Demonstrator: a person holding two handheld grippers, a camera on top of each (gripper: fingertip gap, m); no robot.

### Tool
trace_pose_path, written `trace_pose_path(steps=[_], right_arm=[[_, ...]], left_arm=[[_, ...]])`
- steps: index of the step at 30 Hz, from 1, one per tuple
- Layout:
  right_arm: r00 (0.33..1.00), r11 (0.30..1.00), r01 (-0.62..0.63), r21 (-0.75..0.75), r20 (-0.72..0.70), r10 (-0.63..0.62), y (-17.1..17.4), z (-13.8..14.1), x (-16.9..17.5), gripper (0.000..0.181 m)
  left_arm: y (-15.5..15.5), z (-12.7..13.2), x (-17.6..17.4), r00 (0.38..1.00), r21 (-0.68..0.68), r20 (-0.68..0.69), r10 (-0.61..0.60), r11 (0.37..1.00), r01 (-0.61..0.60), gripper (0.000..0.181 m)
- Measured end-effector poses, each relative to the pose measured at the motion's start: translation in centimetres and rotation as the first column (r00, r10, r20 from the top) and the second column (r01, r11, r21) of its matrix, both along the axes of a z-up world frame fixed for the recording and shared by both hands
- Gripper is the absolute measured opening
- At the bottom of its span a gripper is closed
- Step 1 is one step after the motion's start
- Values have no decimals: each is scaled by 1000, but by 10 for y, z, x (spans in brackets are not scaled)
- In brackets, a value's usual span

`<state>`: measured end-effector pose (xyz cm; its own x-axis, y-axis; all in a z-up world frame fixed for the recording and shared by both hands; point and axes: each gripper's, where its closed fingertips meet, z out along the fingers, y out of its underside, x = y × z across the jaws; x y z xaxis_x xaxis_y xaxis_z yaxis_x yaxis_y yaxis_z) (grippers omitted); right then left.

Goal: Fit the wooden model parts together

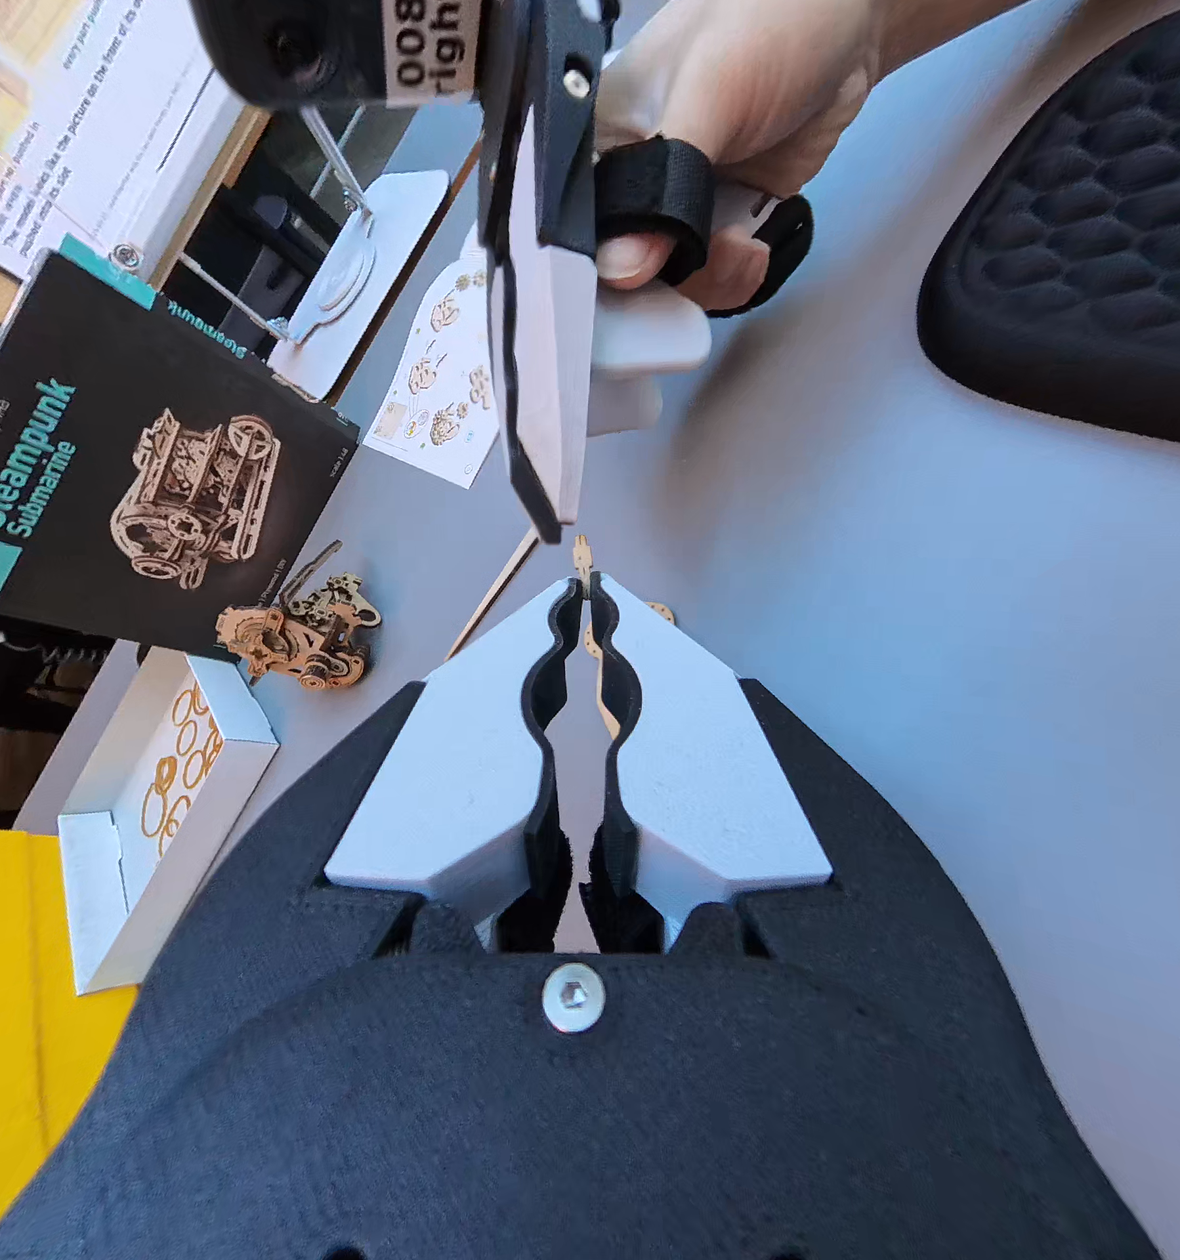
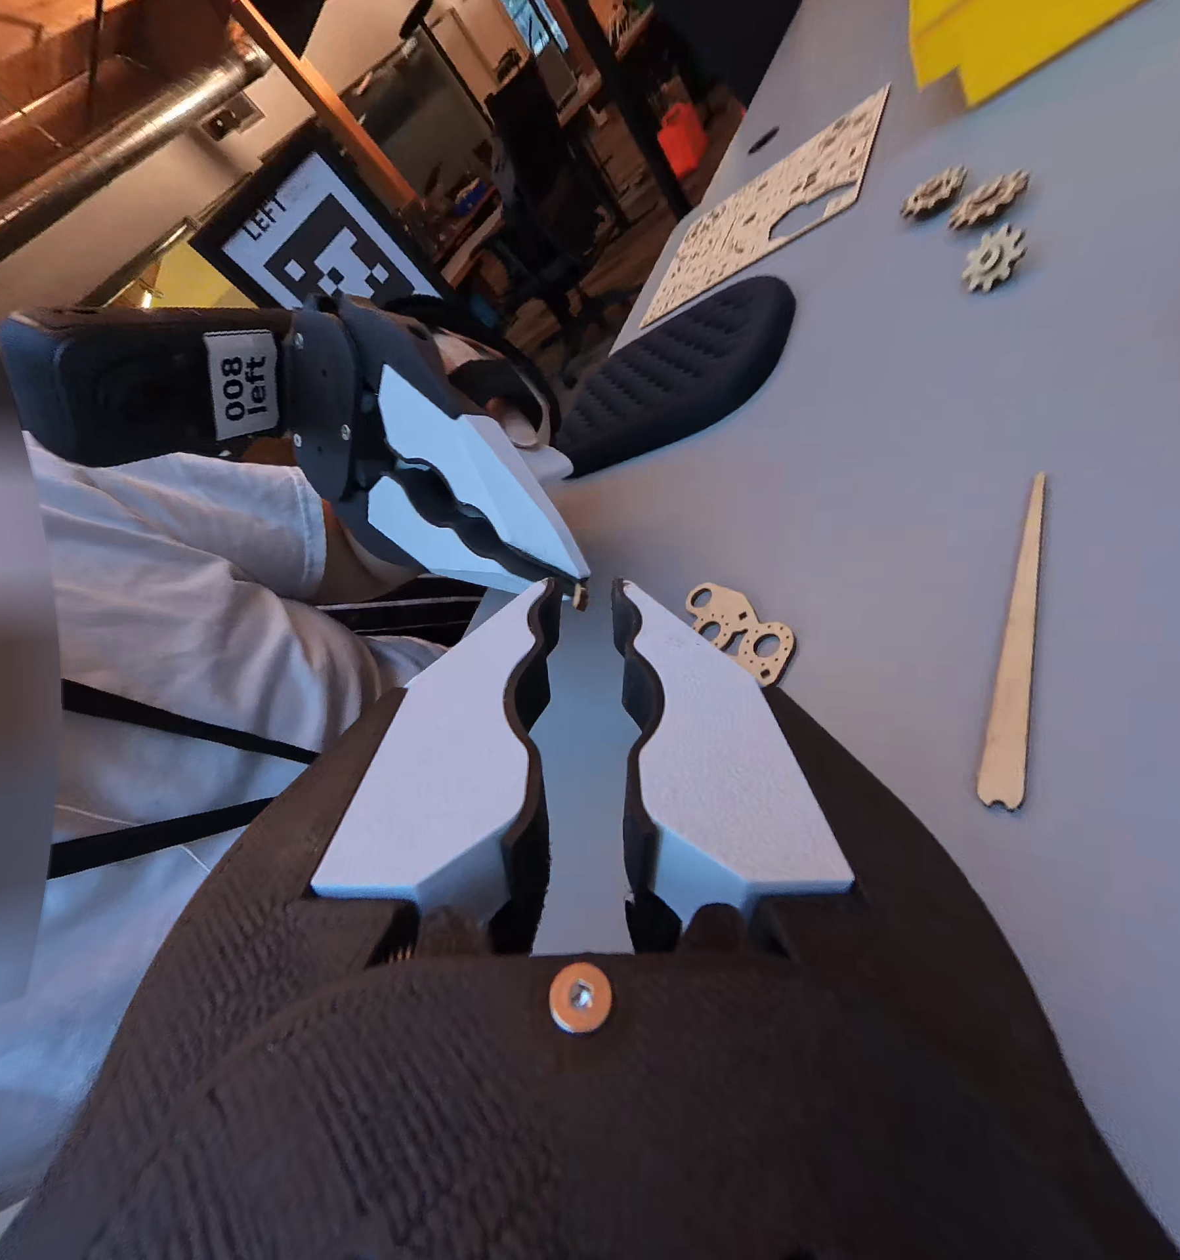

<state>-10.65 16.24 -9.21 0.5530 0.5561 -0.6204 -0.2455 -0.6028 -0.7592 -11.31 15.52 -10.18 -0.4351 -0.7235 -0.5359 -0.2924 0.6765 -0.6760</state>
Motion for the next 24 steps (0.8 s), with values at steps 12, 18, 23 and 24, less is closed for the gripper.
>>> trace_pose_path(steps=[12, 18, 23, 24], right_arm=[[999, 995, -45, 88, 33, 43, -6, 7, -4, 1], [998, 943, -46, 330, 66, 26, -12, 37, -6, 2], [999, 933, -26, 358, 40, 12, -12, 43, -5, 2], [999, 932, -22, 363, 31, 12, -12, 44, -5, 2]], left_arm=[[-4, 6, 2, 1000, -161, 22, 6, 987, -3, 9], [-15, 57, -5, 994, -815, 53, -93, 571, 97, 23], [-8, 67, -6, 992, -853, 99, -83, 506, 128, 16], [-7, 65, -5, 992, -840, 101, -71, 528, 123, 16]])
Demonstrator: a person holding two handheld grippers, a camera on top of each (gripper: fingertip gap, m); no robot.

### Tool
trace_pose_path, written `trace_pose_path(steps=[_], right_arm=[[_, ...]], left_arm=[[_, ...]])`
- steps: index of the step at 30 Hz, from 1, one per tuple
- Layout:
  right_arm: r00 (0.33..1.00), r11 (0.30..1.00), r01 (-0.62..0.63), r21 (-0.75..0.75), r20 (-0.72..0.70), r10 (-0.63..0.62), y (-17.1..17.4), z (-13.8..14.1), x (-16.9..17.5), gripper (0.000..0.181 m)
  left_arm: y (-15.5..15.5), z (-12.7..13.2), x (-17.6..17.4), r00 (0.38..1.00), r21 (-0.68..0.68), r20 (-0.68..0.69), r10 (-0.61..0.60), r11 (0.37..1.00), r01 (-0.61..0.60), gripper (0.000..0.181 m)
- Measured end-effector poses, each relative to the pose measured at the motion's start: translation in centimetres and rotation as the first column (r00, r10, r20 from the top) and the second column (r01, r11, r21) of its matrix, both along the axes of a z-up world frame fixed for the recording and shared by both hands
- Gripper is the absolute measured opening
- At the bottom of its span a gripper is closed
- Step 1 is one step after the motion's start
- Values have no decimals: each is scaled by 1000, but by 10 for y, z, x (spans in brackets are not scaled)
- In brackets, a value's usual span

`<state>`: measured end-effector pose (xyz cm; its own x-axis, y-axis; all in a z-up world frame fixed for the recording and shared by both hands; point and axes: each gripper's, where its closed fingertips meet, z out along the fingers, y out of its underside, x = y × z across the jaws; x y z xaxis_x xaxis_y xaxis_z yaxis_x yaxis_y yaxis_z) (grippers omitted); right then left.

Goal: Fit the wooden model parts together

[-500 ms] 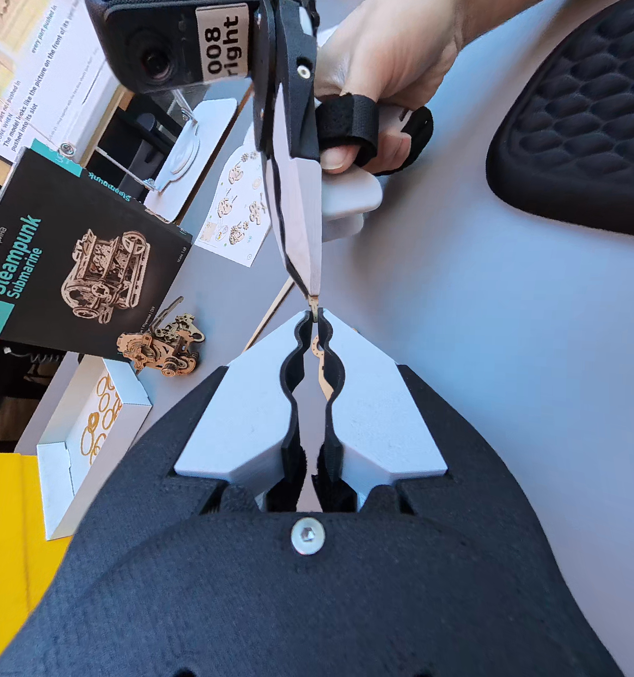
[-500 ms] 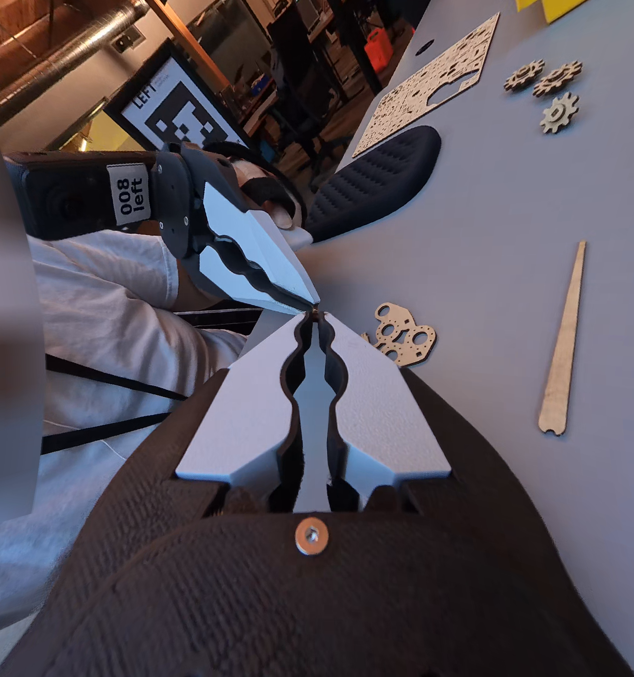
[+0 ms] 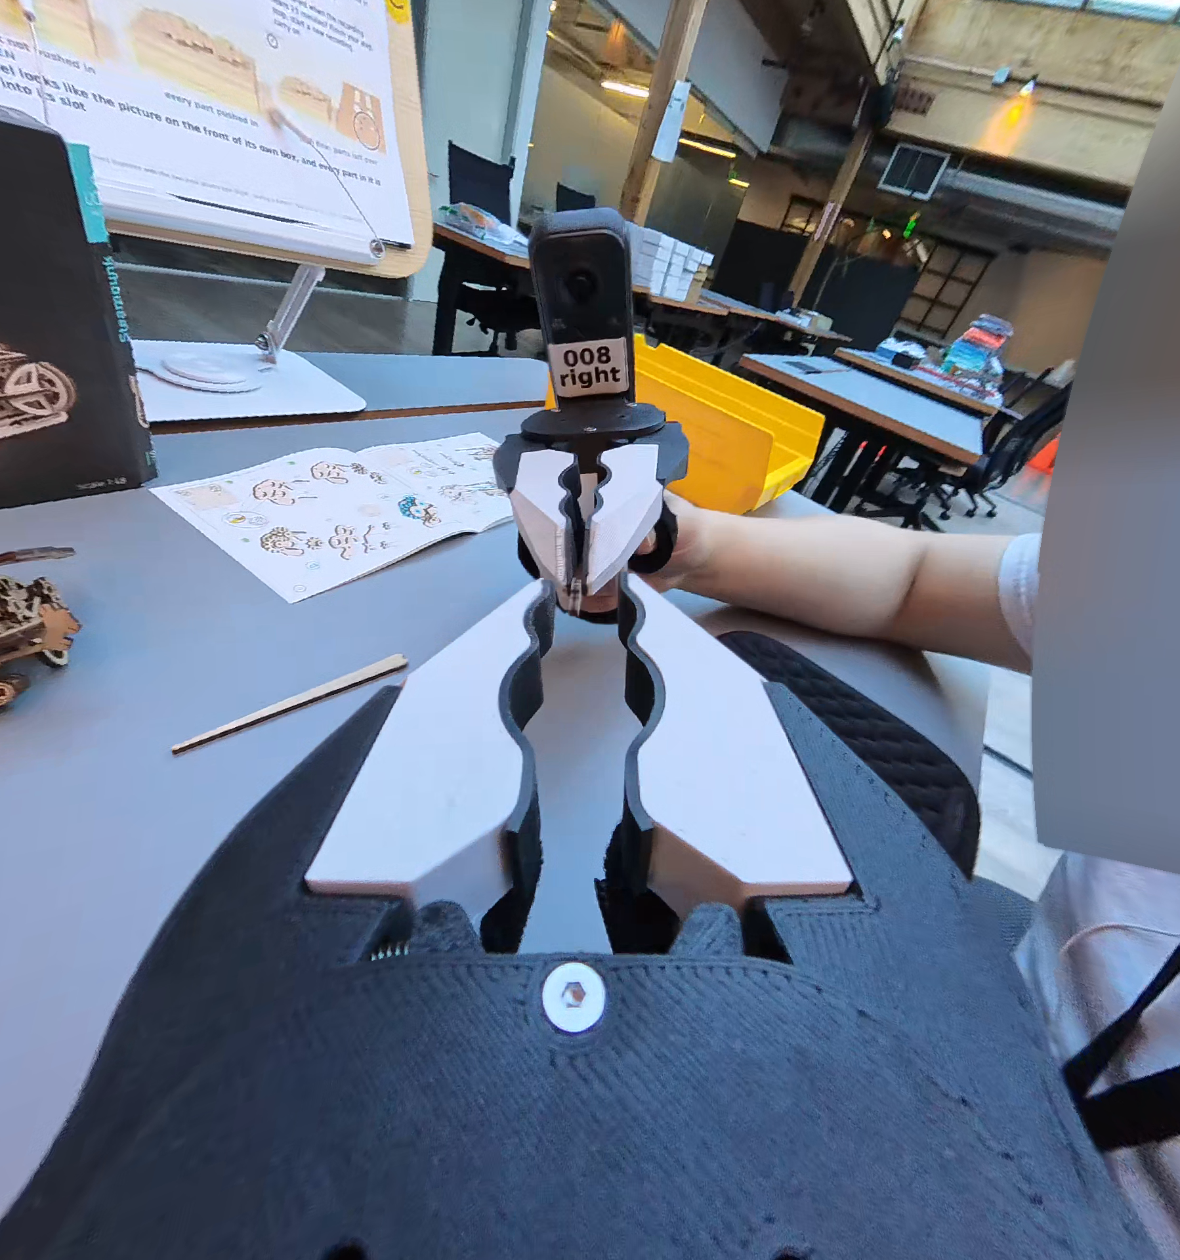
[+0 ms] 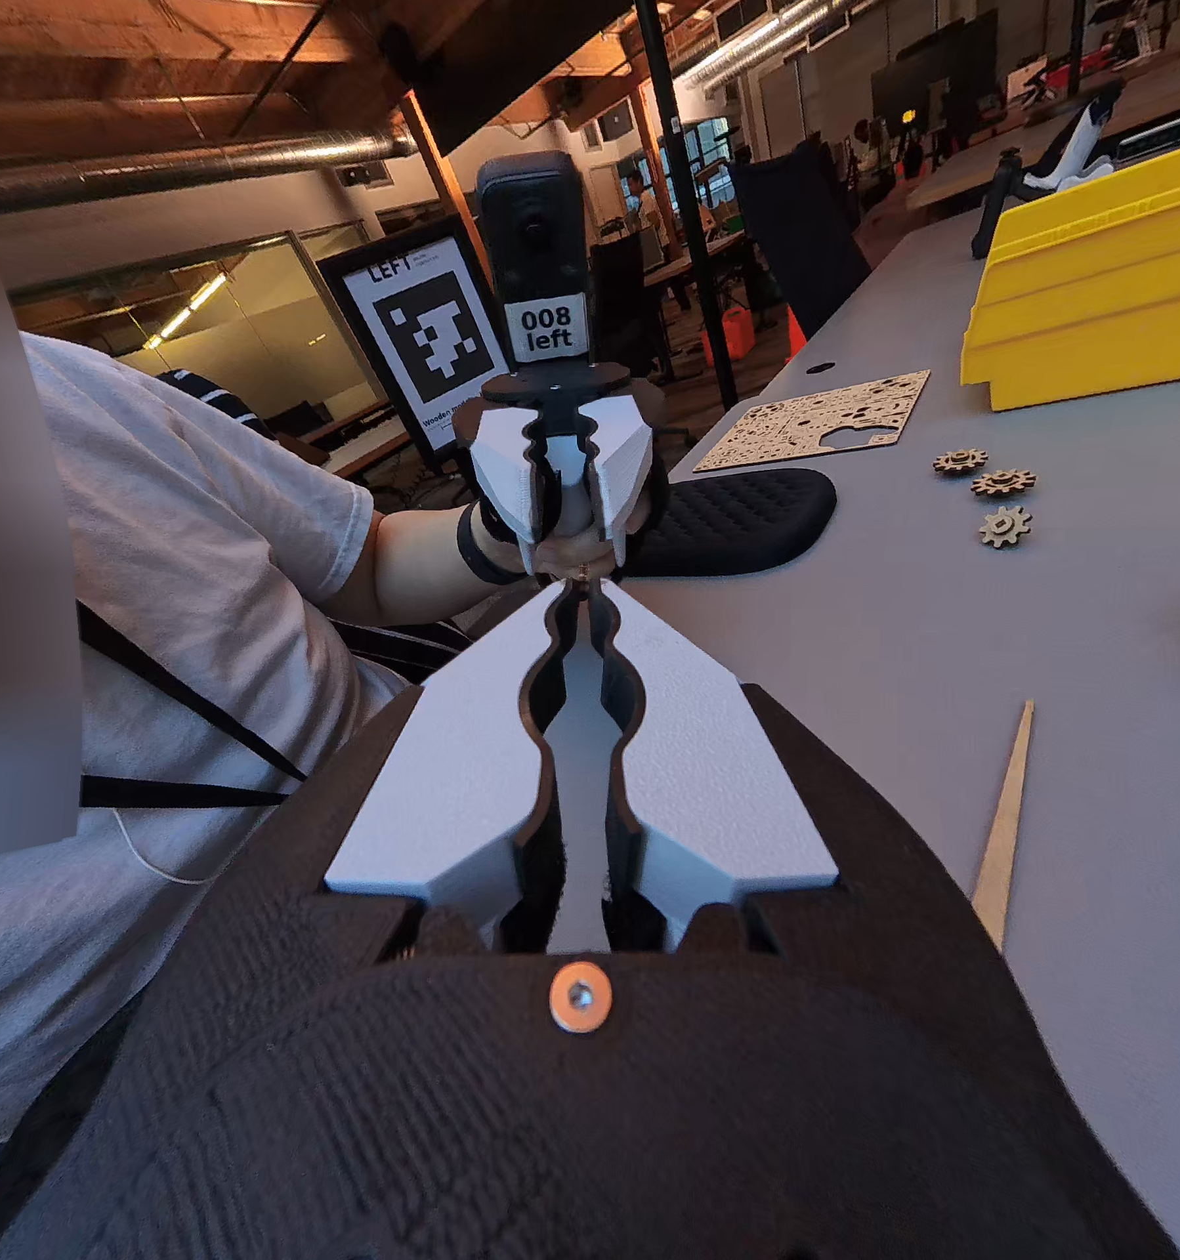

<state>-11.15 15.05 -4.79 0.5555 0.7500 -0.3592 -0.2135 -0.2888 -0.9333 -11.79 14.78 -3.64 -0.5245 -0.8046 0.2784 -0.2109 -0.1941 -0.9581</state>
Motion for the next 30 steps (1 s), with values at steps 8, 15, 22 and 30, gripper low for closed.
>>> trace_pose_path(steps=[8, 15, 22, 30], right_arm=[[1000, 1000, -20, 14, -16, 21, -2, 3, -4, 2], [1000, 1000, -12, 27, -6, 13, -2, 3, -5, 1], [1000, 999, -1, 33, -11, 2, -2, 4, -4, 2], [1000, 999, 1, 36, -20, 0, -1, 2, -4, 2]], left_arm=[[-2, -12, 4, 999, 168, -11, 41, 985, -38, 16], [-7, -9, 4, 1000, 68, -23, -17, 997, 18, 1], [-5, -8, 4, 1000, 61, -21, -14, 998, 16, 1], [-4, -9, 5, 1000, 46, -25, -16, 999, 17, 1]])
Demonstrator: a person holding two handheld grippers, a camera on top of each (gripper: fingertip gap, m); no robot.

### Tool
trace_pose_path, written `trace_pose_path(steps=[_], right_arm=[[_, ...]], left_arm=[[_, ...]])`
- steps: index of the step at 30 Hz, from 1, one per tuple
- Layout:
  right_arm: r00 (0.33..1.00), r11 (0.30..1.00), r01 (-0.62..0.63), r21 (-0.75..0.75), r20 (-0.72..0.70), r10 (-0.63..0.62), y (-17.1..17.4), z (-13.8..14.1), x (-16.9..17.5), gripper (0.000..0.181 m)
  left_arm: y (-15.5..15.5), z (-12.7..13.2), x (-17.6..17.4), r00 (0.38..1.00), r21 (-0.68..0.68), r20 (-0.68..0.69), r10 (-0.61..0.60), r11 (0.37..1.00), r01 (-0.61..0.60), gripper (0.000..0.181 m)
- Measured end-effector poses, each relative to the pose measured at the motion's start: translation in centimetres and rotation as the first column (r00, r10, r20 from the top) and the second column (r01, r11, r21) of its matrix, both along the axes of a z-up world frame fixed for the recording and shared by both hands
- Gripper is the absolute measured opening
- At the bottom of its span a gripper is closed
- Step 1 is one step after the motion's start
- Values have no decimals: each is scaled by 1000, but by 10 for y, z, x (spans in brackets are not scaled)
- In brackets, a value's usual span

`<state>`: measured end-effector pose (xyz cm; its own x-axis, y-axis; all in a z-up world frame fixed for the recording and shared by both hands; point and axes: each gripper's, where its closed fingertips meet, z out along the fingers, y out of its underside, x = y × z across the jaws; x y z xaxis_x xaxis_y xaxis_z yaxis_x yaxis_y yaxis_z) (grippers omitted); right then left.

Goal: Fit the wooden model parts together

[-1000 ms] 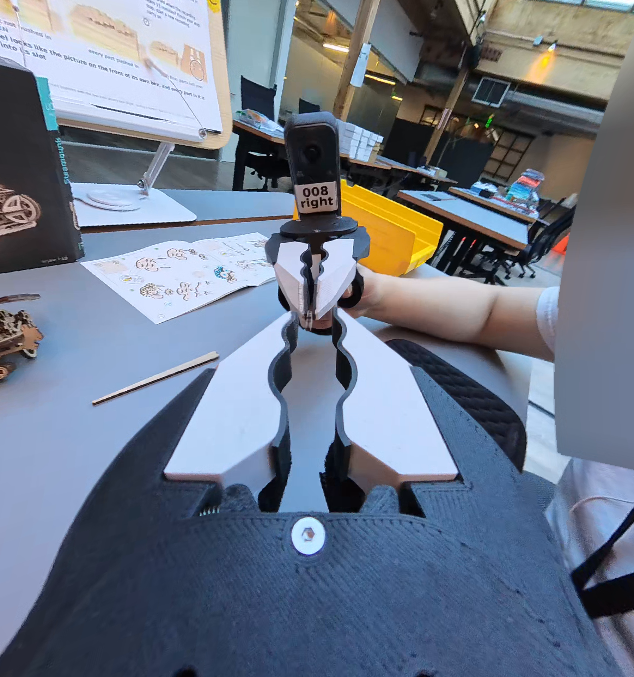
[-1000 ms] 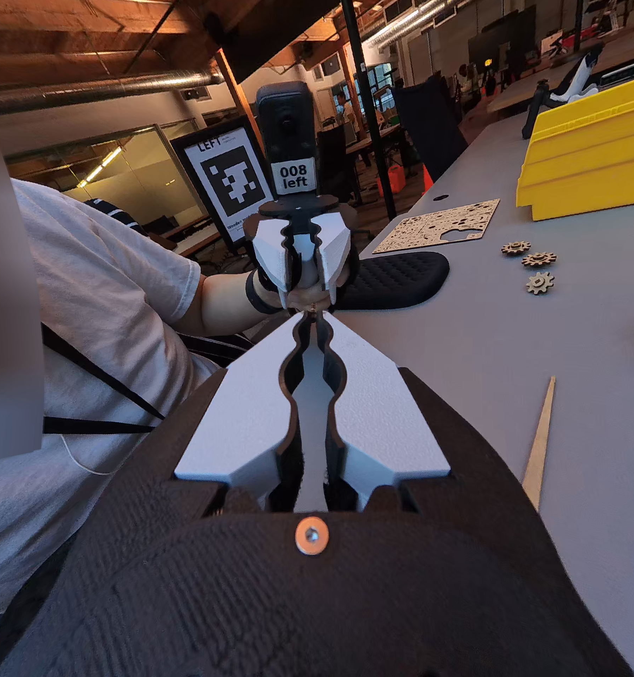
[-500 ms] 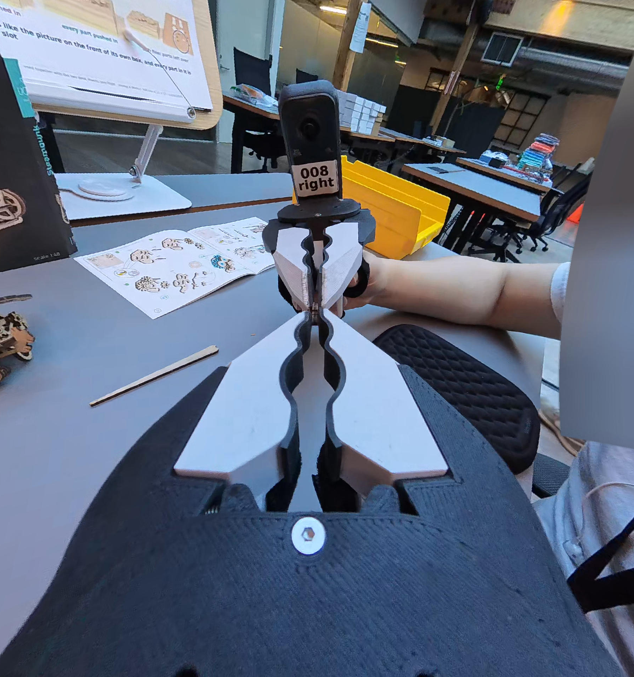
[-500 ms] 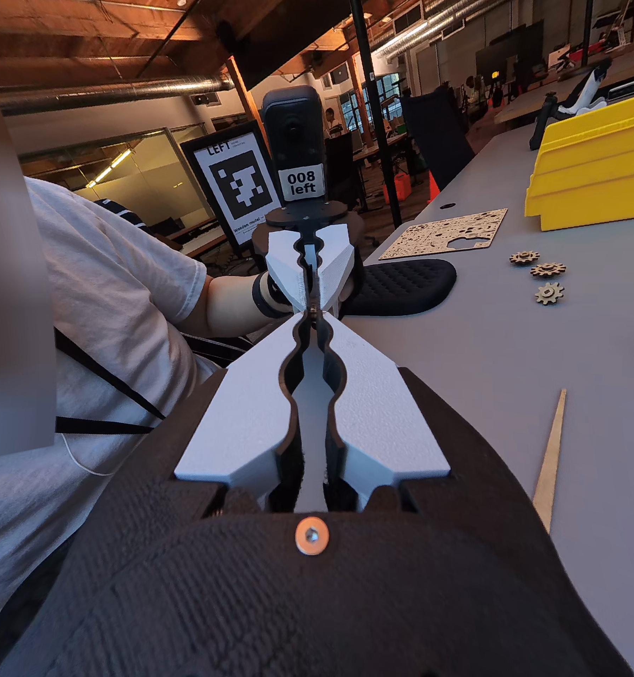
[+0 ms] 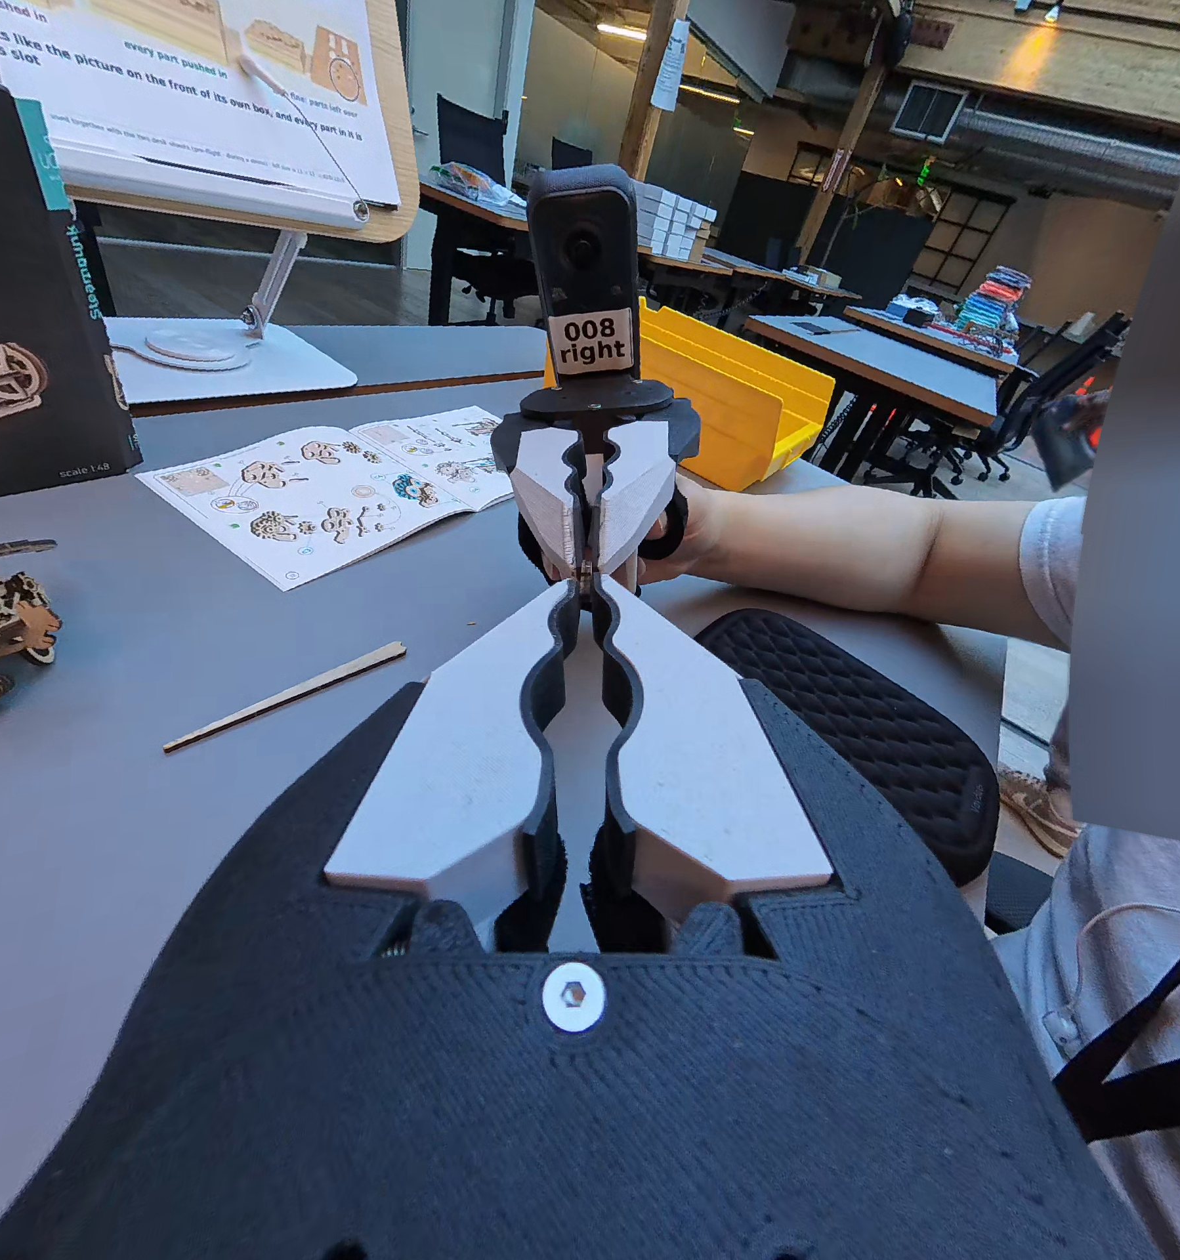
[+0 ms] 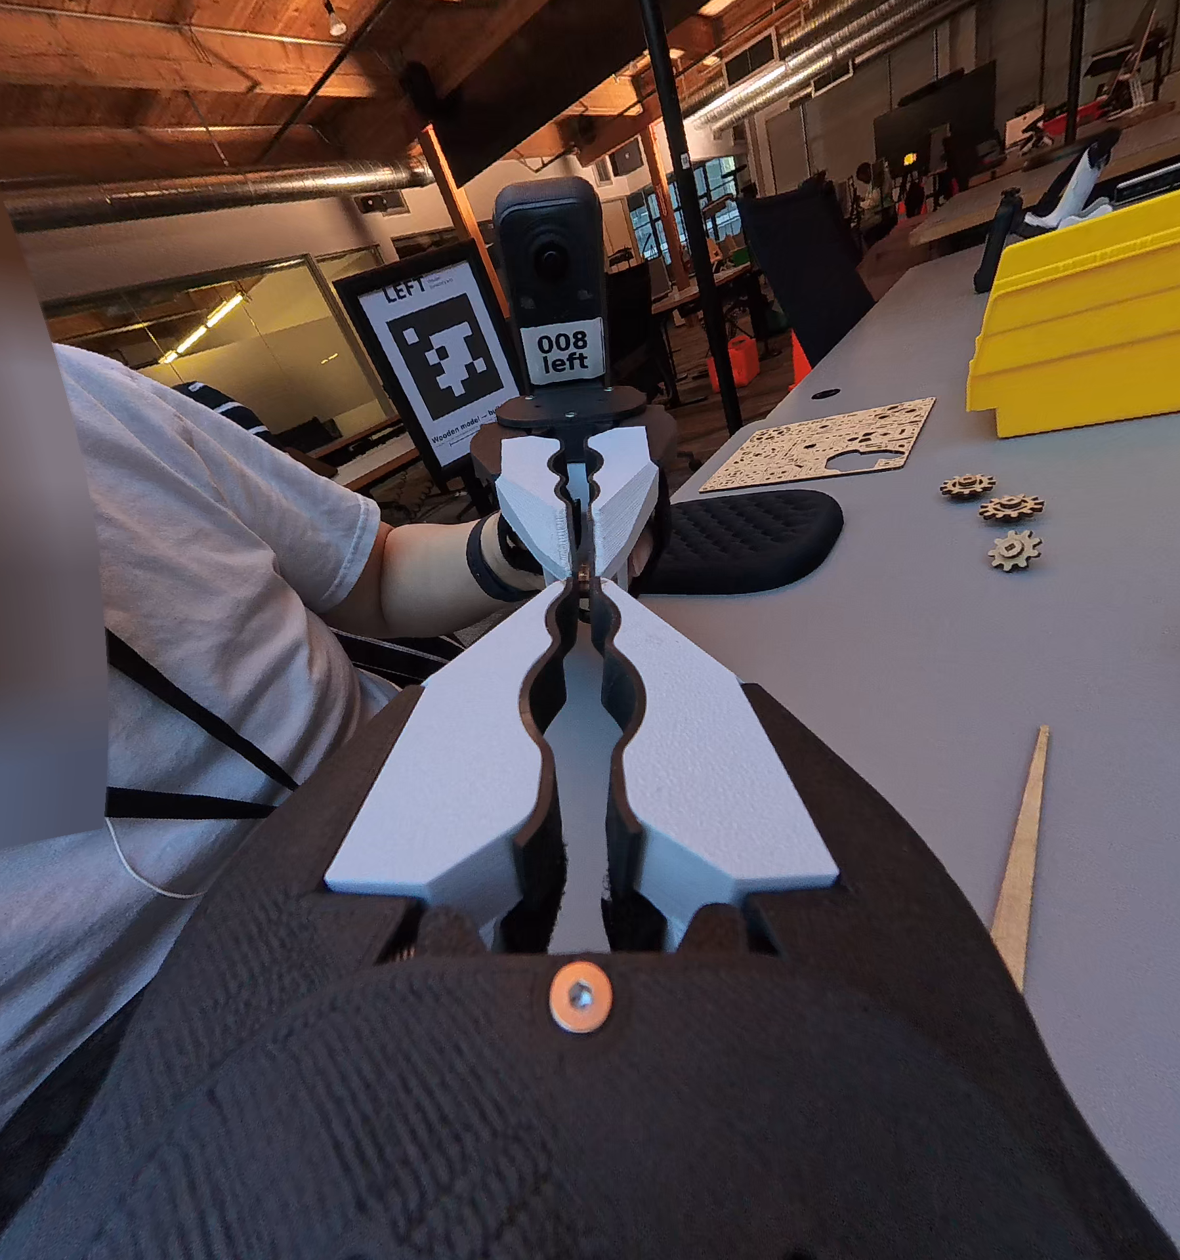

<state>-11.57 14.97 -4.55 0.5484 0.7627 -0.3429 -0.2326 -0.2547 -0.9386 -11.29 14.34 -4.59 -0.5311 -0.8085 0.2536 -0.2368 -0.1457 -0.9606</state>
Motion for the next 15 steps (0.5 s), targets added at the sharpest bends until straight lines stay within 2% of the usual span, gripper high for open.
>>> trace_pose_path(steps=[4, 7, 9, 12, 13, 15], right_arm=[[999, 1000, 9, 11, 32, -9, 1, -5, 1, 2], [964, 994, 109, 14, 243, -109, 12, -34, 12, 14], [905, 993, 118, -2, 412, -107, 14, -61, 12, 14], [785, 998, 70, 10, 616, -61, 12, -88, 1, 16], [733, 997, 70, 37, 675, -77, 13, -94, 0, 17], [647, 997, 31, 73, 759, -76, 10, -104, -3, 18]], left_arm=[[0, -4, 0, 1000, 26, -14, -4, 1000, 4, 1], [10, -21, 1, 996, 150, -90, -9, 988, 23, 1], [27, -45, 2, 976, 314, -218, 6, 947, 64, 0], [56, -84, 1, 894, 519, -444, 63, 831, 199, 1], [61, -91, 1, 865, 541, -495, 78, 807, 237, 1], [59, -94, 5, 820, 505, -570, 55, 811, 296, 1]])
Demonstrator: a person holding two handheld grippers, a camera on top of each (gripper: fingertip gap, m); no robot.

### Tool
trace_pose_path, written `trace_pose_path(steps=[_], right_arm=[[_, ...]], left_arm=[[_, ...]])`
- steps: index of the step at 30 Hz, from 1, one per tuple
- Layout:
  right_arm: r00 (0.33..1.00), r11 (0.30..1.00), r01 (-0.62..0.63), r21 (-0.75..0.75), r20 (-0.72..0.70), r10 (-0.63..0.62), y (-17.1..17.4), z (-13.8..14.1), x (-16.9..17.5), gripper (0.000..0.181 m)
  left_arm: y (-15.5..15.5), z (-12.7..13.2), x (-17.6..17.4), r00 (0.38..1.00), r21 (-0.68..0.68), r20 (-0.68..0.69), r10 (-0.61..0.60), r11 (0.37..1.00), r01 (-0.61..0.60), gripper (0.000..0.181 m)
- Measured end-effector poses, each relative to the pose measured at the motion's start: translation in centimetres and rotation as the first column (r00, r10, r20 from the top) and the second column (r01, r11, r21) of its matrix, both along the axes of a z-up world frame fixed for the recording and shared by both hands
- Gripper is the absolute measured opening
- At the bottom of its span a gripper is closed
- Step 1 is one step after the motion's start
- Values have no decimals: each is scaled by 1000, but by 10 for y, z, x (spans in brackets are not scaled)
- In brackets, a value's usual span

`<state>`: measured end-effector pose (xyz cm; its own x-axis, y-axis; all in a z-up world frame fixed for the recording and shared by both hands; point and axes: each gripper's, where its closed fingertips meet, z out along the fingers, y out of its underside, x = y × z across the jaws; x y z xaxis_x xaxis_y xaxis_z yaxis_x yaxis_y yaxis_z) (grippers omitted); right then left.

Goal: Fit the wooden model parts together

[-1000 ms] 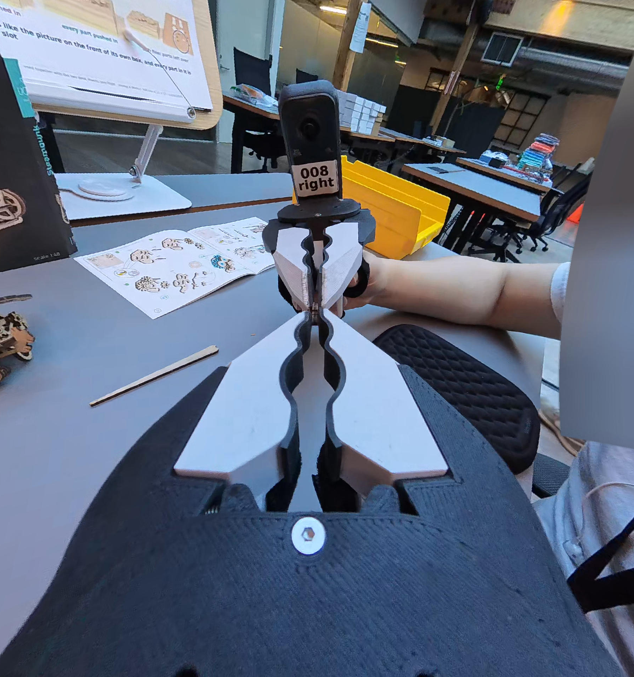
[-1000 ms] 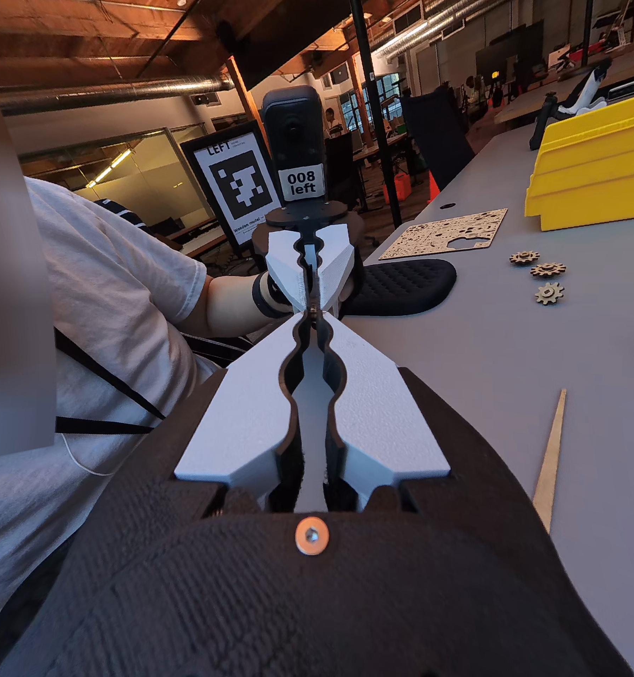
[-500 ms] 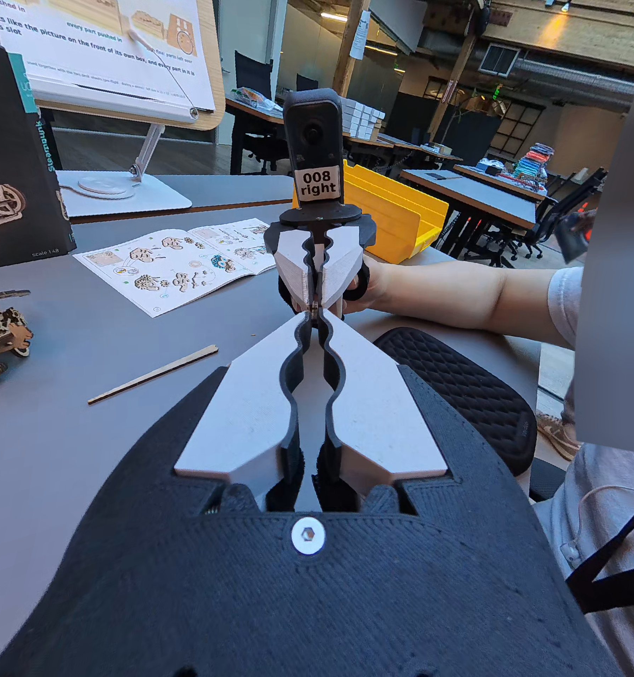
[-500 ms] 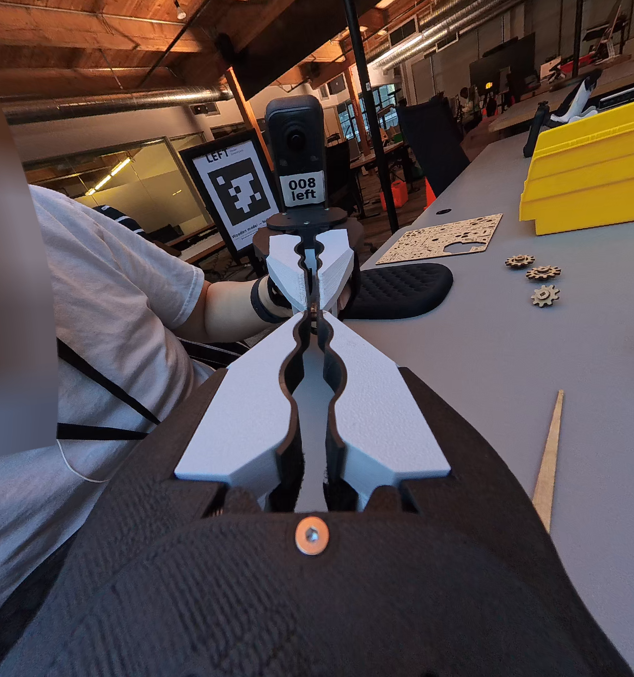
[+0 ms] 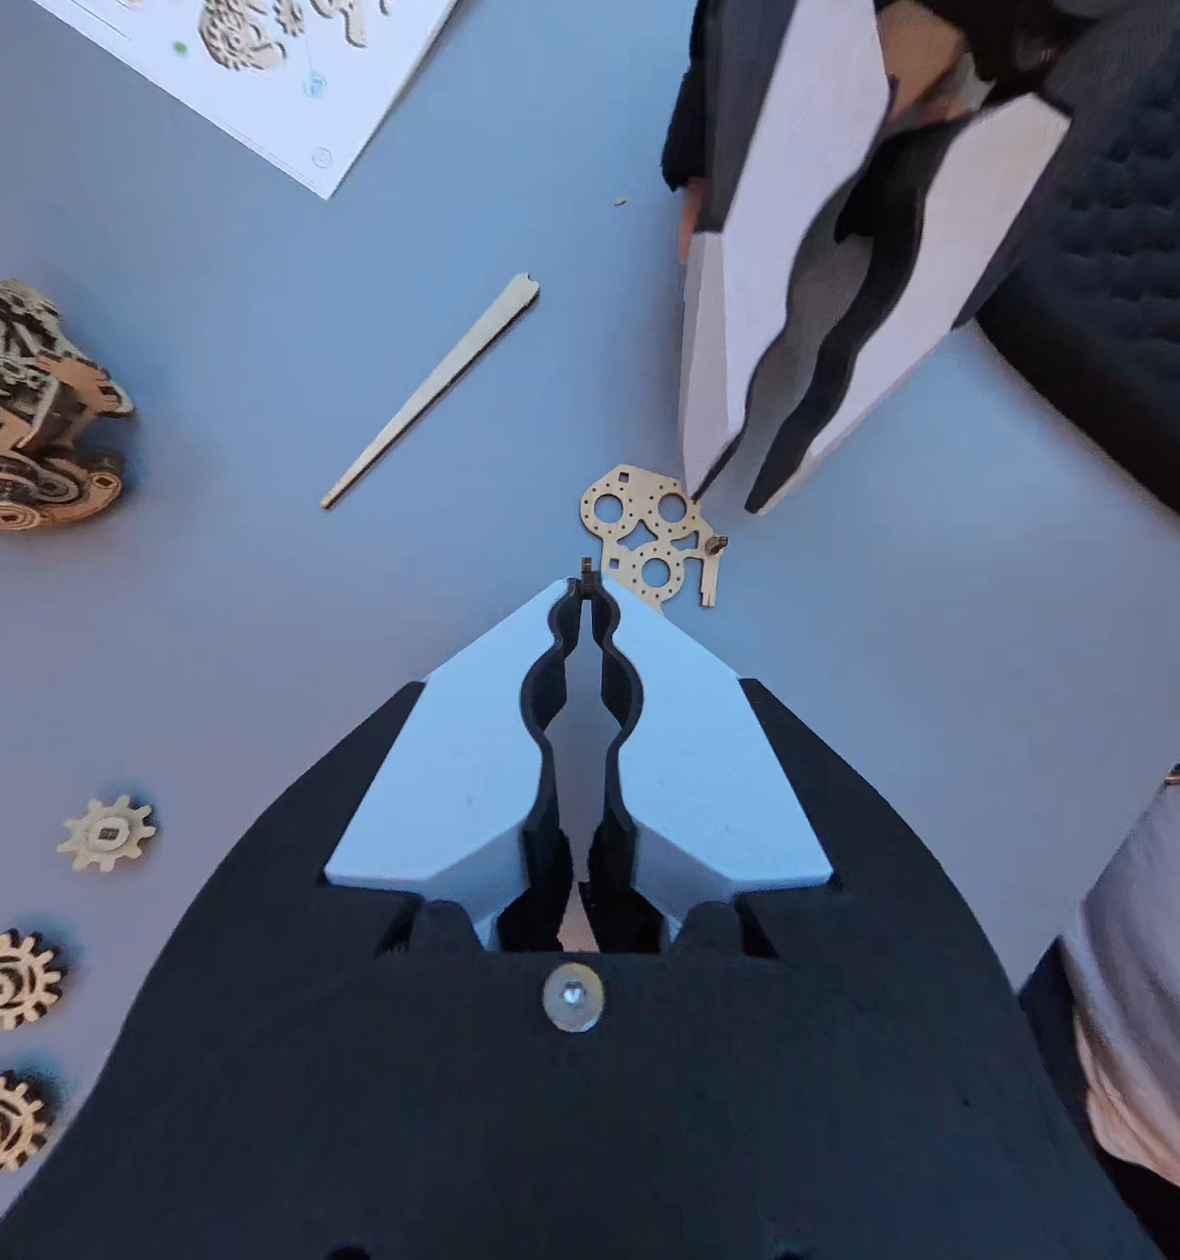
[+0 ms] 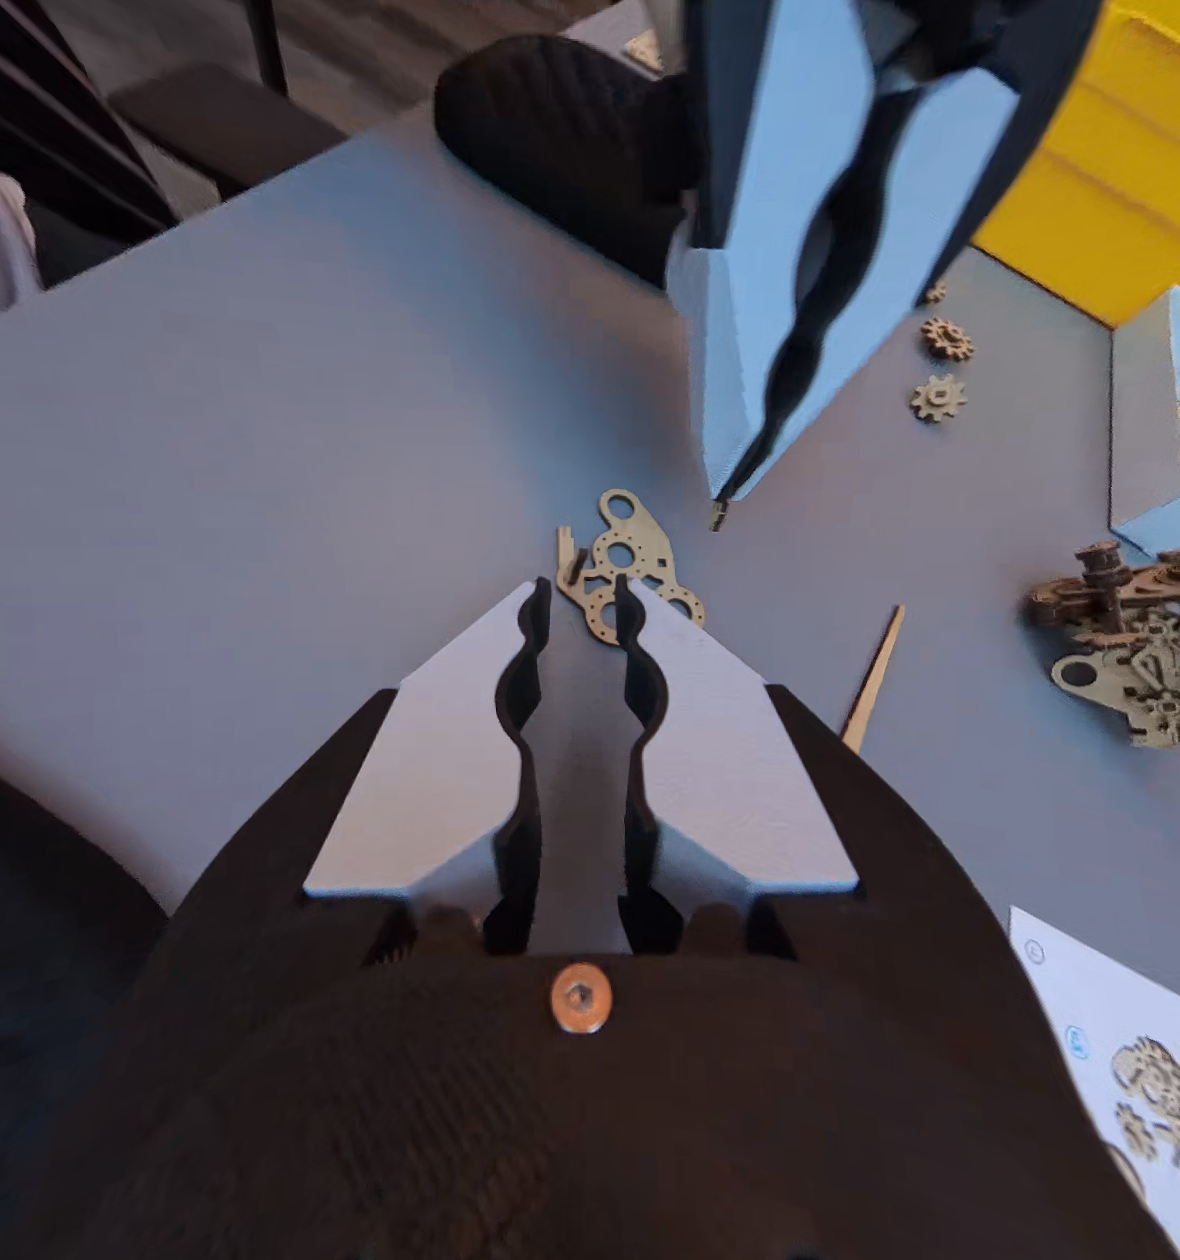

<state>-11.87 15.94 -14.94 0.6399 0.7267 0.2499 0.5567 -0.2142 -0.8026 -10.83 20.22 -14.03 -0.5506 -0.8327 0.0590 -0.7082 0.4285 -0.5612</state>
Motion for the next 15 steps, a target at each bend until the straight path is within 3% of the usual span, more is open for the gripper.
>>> trace_pose_path(steps=[4, 10, 15], right_arm=[[989, 996, -55, 70, 142, 44, -5, -8, -3, 20], [998, 1000, 25, -17, 60, -24, 5, -8, 5, 43], [998, 999, 21, -33, 53, -19, 4, -9, 4, 43]], left_arm=[[-3, -5, -1, 991, 22, -121, -61, 998, 64, 1], [-8, -11, -6, 958, 87, -252, -138, 983, 164, 1], [-9, -14, -4, 939, 115, -307, -156, 973, 199, 1]])
